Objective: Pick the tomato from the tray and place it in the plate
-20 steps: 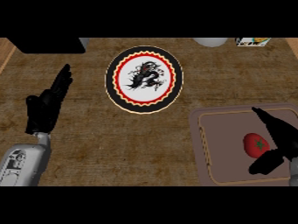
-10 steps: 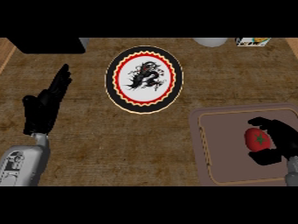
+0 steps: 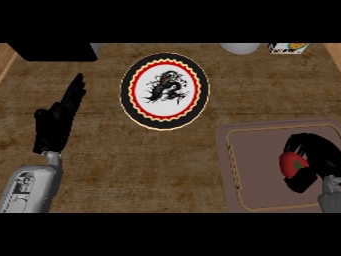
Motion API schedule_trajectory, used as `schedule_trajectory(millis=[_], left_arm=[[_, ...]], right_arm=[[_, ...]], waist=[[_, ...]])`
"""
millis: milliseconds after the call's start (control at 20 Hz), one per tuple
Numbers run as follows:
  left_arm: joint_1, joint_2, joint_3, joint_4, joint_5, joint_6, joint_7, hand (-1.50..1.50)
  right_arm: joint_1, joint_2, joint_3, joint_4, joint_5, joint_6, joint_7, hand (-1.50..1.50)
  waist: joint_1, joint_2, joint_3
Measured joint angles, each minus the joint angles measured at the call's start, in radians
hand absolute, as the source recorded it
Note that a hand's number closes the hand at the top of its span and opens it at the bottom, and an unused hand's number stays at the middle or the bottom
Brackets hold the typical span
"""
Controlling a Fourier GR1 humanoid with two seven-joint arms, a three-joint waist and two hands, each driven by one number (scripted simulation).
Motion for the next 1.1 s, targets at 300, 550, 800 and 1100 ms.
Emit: schedule_trajectory(millis=[300,550,800,1100], left_arm=[[0.011,0.010,0.014,-0.026,0.007,-0.023,0.009,0.00],[0.010,0.004,0.014,-0.008,-0.003,-0.019,-0.008,0.00],[0.018,0.005,0.013,-0.028,-0.001,-0.023,0.006,0.00],[0.013,0.004,0.025,-0.002,0.007,-0.032,-0.015,0.00]], right_arm=[[-0.110,0.031,0.017,0.090,0.095,-0.014,0.035,1.50],[-0.158,0.074,0.017,0.054,0.143,-0.145,0.027,1.50],[-0.191,0.098,0.021,-0.059,0.175,-0.287,-0.023,1.50],[-0.272,0.129,0.048,-0.178,0.150,-0.302,-0.077,1.50]], waist=[[0.000,-0.001,-0.004],[0.001,0.002,0.004],[0.001,0.000,0.006],[0.002,0.002,0.007]])
